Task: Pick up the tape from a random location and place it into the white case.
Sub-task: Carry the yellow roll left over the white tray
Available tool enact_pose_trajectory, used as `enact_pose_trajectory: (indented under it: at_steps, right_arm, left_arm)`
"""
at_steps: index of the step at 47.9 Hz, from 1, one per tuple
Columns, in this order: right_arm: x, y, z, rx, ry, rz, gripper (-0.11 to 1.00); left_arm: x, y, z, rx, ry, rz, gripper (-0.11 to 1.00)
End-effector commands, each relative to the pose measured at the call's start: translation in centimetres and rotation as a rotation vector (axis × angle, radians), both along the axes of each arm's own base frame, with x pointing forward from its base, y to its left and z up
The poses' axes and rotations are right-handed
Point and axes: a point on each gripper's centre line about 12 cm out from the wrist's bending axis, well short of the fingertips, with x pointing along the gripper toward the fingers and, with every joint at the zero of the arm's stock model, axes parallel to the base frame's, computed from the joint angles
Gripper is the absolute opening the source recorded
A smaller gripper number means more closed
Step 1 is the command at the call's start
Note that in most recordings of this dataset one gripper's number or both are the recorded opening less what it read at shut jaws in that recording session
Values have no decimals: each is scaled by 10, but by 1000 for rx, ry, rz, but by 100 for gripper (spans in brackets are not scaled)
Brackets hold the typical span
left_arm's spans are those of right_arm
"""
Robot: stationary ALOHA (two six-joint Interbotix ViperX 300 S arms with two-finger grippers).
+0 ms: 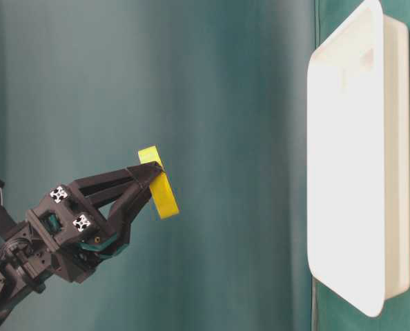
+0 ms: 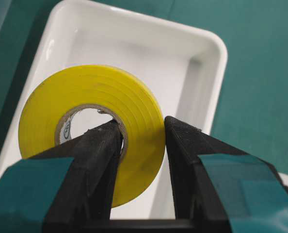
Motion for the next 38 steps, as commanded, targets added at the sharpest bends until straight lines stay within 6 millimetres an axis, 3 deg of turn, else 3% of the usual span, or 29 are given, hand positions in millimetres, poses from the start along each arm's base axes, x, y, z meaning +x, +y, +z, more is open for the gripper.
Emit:
enact_pose_trajectory:
  at_steps: [1, 27, 38]
  right_arm:
    - [3, 0, 11, 0, -28, -1, 91]
    - [3, 0, 11, 0, -26, -1, 91]
    - [3, 0, 11, 0, -25, -1, 91]
  left_arm:
    - [1, 0, 19, 17, -53, -1, 25]
    - [0, 1, 19, 17, -53, 1, 25]
    - [5, 2, 4, 9, -25, 0, 25]
